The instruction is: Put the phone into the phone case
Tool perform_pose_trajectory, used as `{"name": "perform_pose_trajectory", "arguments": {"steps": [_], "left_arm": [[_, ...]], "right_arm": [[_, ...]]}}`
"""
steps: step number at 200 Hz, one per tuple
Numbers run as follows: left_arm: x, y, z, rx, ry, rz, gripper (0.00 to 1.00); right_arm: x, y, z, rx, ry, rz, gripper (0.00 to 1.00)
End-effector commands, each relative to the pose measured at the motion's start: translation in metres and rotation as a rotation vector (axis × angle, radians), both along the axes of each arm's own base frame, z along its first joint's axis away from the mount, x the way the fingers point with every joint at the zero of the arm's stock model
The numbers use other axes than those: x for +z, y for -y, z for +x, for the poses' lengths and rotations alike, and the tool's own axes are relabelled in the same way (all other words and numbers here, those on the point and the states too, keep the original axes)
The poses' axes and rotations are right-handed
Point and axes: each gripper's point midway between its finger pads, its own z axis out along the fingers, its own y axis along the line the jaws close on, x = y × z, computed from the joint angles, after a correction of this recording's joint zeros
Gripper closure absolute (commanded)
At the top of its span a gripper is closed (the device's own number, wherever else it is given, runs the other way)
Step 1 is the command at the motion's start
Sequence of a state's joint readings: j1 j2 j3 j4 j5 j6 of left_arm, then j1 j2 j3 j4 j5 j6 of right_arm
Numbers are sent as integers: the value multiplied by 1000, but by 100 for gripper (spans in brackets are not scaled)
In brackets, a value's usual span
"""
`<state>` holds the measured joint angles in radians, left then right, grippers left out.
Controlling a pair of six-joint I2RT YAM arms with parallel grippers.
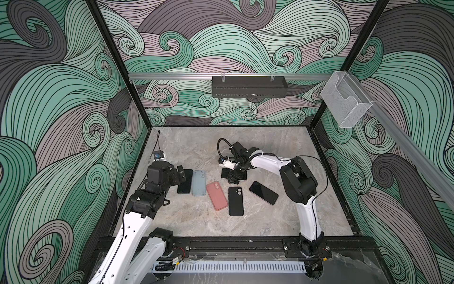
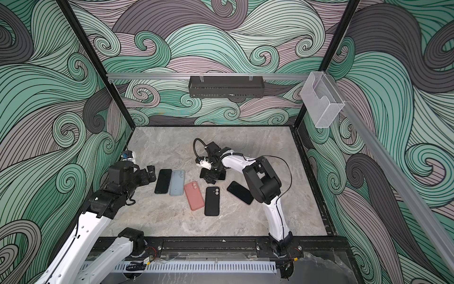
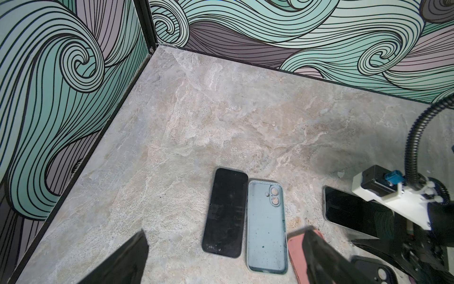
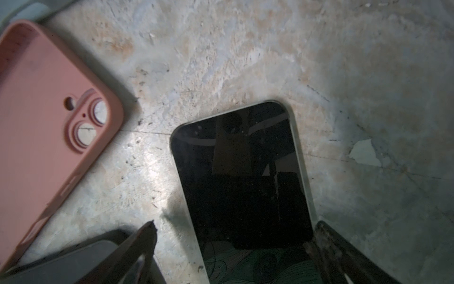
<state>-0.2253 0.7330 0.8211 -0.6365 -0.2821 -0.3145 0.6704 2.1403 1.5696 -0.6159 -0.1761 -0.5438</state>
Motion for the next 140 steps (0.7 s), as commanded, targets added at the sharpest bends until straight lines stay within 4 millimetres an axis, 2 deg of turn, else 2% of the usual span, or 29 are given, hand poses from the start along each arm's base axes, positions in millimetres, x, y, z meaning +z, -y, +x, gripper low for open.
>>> {"name": "perform_pose_trajectory", "arguments": {"steps": [1, 58, 94, 140], "left_arm": [[13, 1, -3, -20, 21, 13, 1], [15, 0, -2, -16, 27, 17, 1], [15, -1, -4, -11, 32, 20, 1], [19, -2, -5, -11, 47, 20, 1]], "right_arm": [[-8, 6, 0, 20, 10, -73, 3], [-11, 12, 6, 18, 41, -122, 6], [-15, 17, -1, 44, 30, -163, 12], [-18, 19, -8, 66, -1, -170, 11]]}}
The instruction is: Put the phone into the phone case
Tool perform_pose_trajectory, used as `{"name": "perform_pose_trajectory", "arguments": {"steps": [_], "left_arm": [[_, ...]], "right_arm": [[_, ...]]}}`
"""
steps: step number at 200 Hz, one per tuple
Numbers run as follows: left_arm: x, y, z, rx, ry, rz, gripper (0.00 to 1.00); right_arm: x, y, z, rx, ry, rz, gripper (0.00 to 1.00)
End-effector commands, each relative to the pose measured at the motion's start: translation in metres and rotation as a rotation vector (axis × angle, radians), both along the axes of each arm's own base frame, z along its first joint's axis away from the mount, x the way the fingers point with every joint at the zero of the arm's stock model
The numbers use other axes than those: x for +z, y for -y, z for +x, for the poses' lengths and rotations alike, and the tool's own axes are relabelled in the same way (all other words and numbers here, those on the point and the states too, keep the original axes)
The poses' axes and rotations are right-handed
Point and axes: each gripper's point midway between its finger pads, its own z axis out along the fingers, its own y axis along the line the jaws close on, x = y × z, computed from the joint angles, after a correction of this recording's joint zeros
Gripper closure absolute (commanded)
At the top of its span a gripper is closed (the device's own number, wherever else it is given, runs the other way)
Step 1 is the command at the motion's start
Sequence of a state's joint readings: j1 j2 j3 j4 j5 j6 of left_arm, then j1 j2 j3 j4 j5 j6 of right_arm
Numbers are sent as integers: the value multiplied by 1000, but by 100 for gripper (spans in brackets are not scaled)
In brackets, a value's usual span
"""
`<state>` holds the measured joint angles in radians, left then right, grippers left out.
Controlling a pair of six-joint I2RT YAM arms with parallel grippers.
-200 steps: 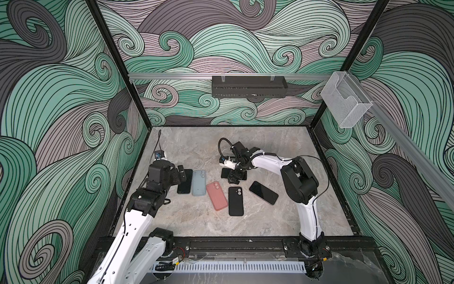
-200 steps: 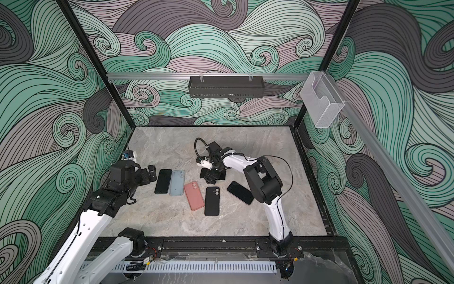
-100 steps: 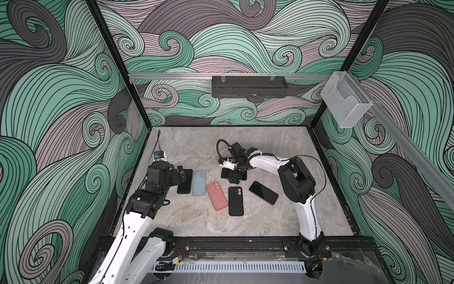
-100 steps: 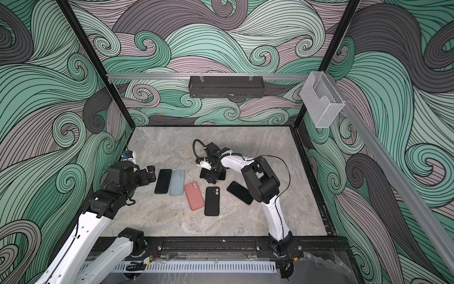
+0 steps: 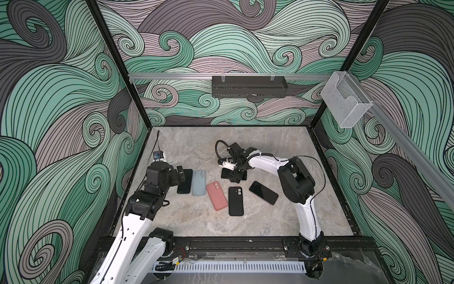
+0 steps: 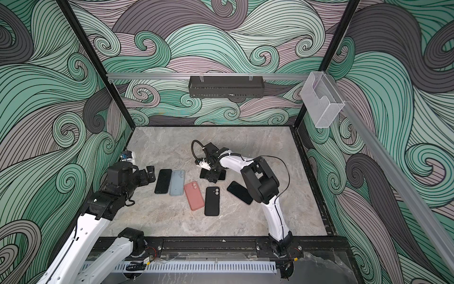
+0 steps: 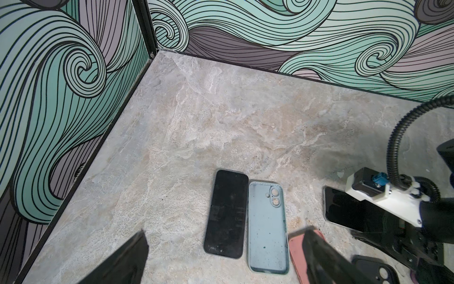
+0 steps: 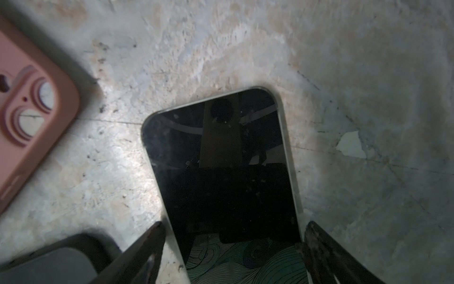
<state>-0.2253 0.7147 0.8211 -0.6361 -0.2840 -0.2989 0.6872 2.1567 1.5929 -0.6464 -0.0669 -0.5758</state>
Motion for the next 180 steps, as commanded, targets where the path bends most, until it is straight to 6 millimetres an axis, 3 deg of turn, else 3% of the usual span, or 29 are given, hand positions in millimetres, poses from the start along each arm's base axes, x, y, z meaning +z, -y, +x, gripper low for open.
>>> {"name": "perform_pose_trajectory", "arguments": {"steps": [1, 29, 70, 122, 142, 159, 180], "left_arm": [[15, -1, -2, -5, 29, 11, 1], [16, 0, -3, -10, 31, 9, 2], [19, -1, -5, -14, 40, 13, 2], [25, 1, -3, -21, 57, 11, 1], [28, 2, -2, -26, 61, 7, 1], [27, 3, 0, -28, 58, 6, 1], [27, 5, 0, -36, 57, -1, 1]], "right_arm": [[-14, 10, -13, 45, -59, -71, 11], [-16, 10, -8, 42, -67, -91, 12], [-10, 6, -11, 36, -126, -58, 23], [-9, 22, -8, -29, -138, -73, 31], [-7, 32, -4, -68, -138, -73, 30], [-4, 38, -2, -86, -140, -69, 21], [-6, 42, -2, -95, -147, -70, 17]]}}
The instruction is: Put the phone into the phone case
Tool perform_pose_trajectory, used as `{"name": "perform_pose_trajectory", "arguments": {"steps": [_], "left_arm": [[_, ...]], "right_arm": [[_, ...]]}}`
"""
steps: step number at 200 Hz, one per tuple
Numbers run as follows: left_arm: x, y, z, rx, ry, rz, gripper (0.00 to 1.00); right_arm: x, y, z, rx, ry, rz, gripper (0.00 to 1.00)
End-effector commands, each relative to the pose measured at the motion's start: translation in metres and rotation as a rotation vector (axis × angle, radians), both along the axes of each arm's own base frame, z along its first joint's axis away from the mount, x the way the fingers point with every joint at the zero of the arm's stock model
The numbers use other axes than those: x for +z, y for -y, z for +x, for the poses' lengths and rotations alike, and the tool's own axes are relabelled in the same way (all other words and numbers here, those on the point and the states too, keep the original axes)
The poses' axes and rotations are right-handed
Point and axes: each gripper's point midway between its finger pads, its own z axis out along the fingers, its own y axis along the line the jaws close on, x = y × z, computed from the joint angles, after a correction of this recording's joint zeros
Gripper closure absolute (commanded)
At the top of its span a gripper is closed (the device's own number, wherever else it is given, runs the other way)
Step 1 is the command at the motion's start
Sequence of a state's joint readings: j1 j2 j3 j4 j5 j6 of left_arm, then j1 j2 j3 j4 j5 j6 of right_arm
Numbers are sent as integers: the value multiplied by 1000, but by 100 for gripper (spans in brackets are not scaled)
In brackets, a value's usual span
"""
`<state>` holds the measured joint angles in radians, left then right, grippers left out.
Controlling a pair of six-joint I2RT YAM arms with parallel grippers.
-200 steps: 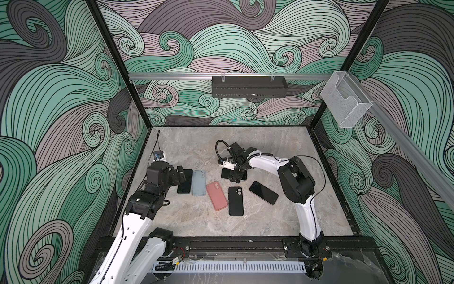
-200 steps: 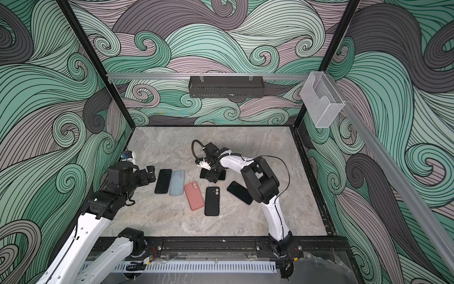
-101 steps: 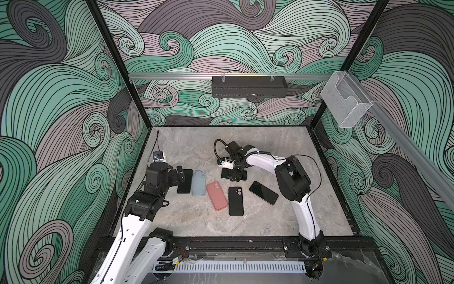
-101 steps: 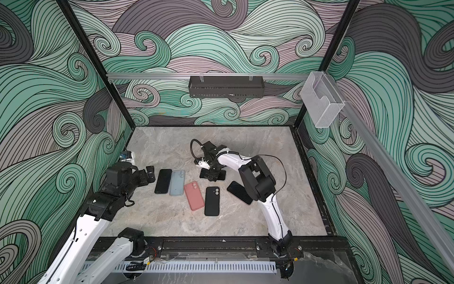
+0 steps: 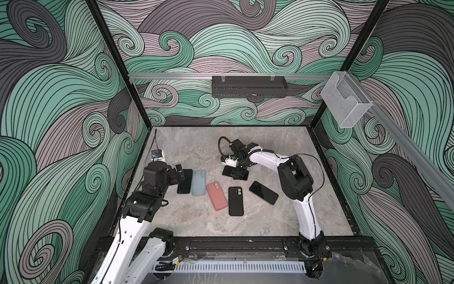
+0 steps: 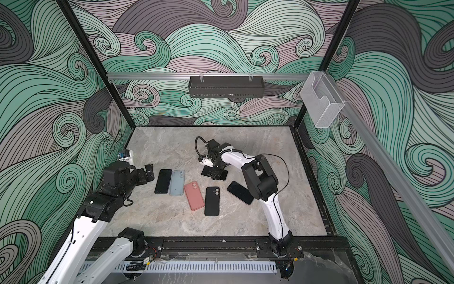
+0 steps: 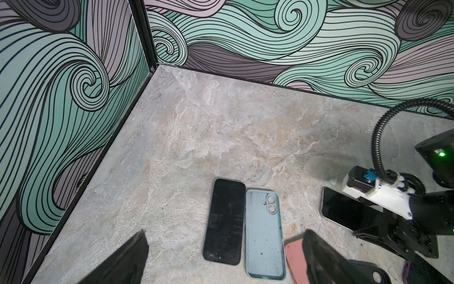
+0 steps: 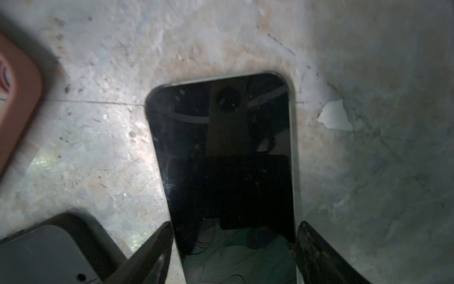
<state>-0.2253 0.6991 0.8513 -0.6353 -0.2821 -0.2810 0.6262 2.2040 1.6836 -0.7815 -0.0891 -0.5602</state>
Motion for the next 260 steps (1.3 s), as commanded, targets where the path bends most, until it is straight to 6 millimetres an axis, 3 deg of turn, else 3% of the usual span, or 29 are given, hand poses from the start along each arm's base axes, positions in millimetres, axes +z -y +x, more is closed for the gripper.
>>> {"name": "perform_pose_trajectory", "arguments": {"steps": [1, 34, 68, 91, 126, 177, 260], "left_arm": [[10, 5, 1, -25, 13, -4, 1], [10, 5, 1, -26, 13, -4, 1], [13, 4, 1, -25, 17, -3, 1], [16, 4, 0, -26, 23, -1, 2], [16, 4, 0, -32, 22, 8, 1], [11, 12, 3, -69, 6, -6, 1], [-13, 65, 19, -326, -104, -68, 3]], "right_arm": [[-4, 18, -11, -23, -60, -32, 17], [-6, 17, -11, -14, -67, -32, 17], [-7, 15, -13, 0, -107, -42, 25], [-10, 23, -11, -14, -97, -86, 32], [-2, 34, -7, -63, -77, -97, 35], [-2, 72, 3, -201, -57, -157, 36], [1, 141, 7, -503, -29, -143, 35]]}}
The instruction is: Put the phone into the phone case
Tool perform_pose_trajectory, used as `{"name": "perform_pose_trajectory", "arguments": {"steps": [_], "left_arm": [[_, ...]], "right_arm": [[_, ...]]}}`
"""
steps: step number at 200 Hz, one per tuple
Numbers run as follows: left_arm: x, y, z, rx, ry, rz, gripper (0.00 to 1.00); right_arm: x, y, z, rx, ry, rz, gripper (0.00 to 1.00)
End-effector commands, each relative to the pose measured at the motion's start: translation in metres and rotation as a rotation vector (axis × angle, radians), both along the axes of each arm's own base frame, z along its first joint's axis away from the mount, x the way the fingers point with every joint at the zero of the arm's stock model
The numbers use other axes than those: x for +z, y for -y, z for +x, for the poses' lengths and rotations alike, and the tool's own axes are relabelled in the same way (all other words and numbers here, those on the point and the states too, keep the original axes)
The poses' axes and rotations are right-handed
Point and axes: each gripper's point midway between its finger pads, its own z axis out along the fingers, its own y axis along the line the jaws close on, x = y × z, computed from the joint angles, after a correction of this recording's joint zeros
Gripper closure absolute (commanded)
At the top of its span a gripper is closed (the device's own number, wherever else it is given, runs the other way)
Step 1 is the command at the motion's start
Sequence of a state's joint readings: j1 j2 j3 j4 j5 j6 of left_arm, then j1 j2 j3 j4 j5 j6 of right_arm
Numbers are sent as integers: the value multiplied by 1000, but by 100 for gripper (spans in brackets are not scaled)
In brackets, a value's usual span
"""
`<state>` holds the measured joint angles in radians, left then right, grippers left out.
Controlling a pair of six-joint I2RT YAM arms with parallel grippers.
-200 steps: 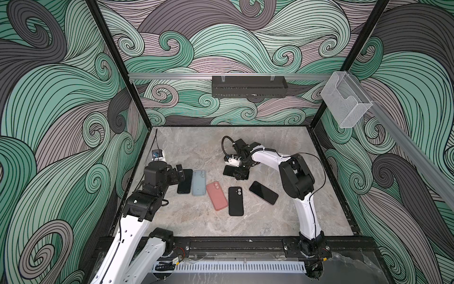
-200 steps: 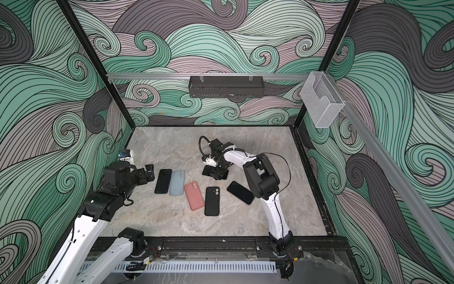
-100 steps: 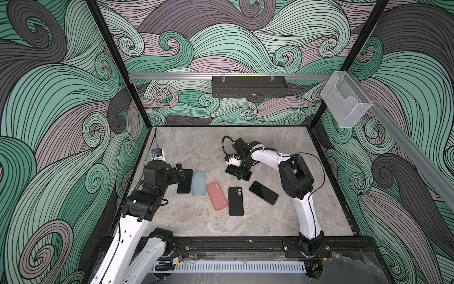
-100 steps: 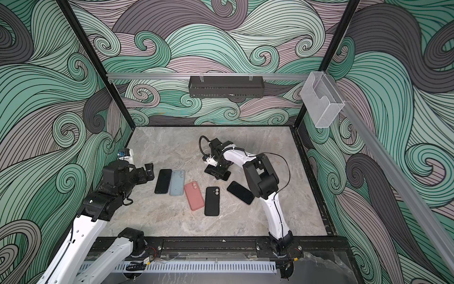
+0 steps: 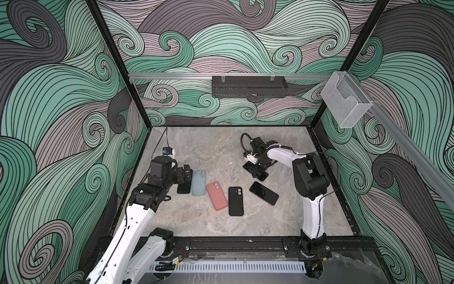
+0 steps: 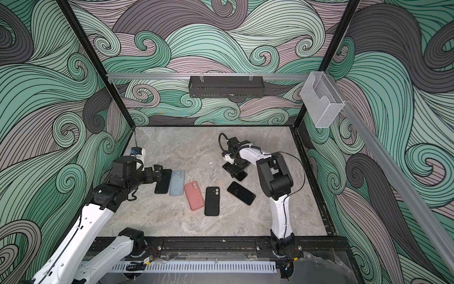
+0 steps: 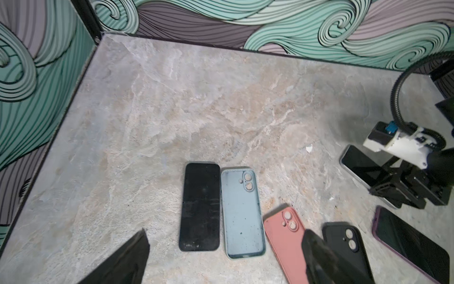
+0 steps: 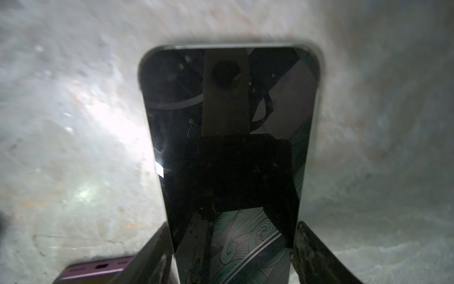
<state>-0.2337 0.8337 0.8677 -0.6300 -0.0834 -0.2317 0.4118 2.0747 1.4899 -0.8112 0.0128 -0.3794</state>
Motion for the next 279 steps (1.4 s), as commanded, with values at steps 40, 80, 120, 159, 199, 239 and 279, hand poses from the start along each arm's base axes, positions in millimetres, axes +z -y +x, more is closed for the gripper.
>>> {"name": "perform_pose_trajectory", "arguments": {"steps": [40, 80, 120, 159, 199, 239, 279], "left_arm": [[-1, 58, 3, -277, -35, -14, 6], [-23, 97, 0, -411, -107, 4, 10], [-42, 137, 3, -537, -154, 41, 14], [-77, 182, 5, -701, -246, 140, 24], [-124, 224, 7, -830, -397, 250, 33], [-168, 257, 14, -928, -487, 376, 42], [-182, 267, 14, -983, -513, 418, 48]], "right_arm": [[13, 34, 2, -203, 71, -32, 25], [54, 19, 4, -234, 165, 102, 10], [103, 19, -1, -281, 272, 179, 10], [144, 30, -26, -409, 391, 283, 10], [167, 32, -61, -502, 446, 440, 11], [176, 34, -88, -542, 464, 539, 11], [180, 44, -105, -546, 469, 524, 11]]}}
